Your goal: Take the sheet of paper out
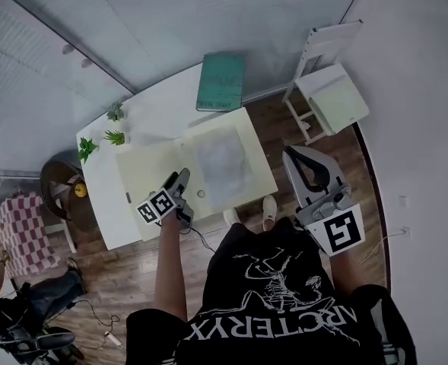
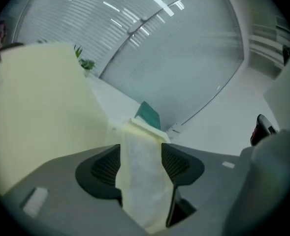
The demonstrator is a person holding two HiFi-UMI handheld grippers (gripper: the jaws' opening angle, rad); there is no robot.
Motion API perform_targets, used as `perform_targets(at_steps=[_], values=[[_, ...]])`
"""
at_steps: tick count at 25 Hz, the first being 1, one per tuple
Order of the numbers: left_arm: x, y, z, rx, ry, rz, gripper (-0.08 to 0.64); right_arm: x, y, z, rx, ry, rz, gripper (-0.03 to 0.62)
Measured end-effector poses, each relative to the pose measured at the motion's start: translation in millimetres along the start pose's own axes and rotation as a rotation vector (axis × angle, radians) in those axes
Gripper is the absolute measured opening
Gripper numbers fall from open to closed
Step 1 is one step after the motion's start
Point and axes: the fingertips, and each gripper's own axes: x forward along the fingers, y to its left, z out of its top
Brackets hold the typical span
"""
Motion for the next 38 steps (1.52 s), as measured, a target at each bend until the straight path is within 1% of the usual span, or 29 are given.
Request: perform_targets(at_steps=[3,5,9,13,18,20,23,26,28,29,32,35,38], values=[[20,8,-24,-0.086,0.114,-0.080,0.259,-7,-7,-2,-0.003,0.010,-0.032,0.012],[33,13,-37,-0.126,0.178,-0.110,0.262,-9,-9,-2,-0.003,0.015,-0.047,0.012],[52,18,-57,-0.174,0.264,-0.135,0.272,-11,-7,-2,-0.005,0.021,-0.052,0.012],[66,13,-75,-0.178,0.322,-0.156,0.272,-10,-6,-1,-0.012,0.032,-0.052,0.012],[81,0,-85,-0.214,0.325,-0.200,0.267,-7,-2,2,-0.026,0.026,-0.036,0.012],[88,-7,-89,-0.189,0.351,-0.212,0.260,-5,0,2,-0.028,0.027,-0.029,0.012],[96,-14,-95,-0.136,0.399,-0.212,0.208,-3,4,2,-0.031,0.034,-0.023,0.012],[99,-16,-100,-0.116,0.412,-0.208,0.166,-1,6,2,-0.038,0.037,-0.019,0.012],[99,-18,-101,-0.108,0.398,-0.201,0.069,-2,5,3,-0.039,0.037,-0.017,0.012],[99,-19,-100,-0.115,0.390,-0.206,0.037,-2,5,3,-0.039,0.037,-0.016,0.012],[96,-23,-97,-0.131,0.383,-0.229,0.015,-1,5,4,-0.036,0.030,-0.014,0.012],[87,-26,-89,-0.107,0.369,-0.234,0.012,0,7,5,-0.034,0.025,-0.009,0.012],[67,-35,-78,-0.064,0.320,-0.237,0.012,1,8,7,-0.027,0.015,-0.001,0.012]])
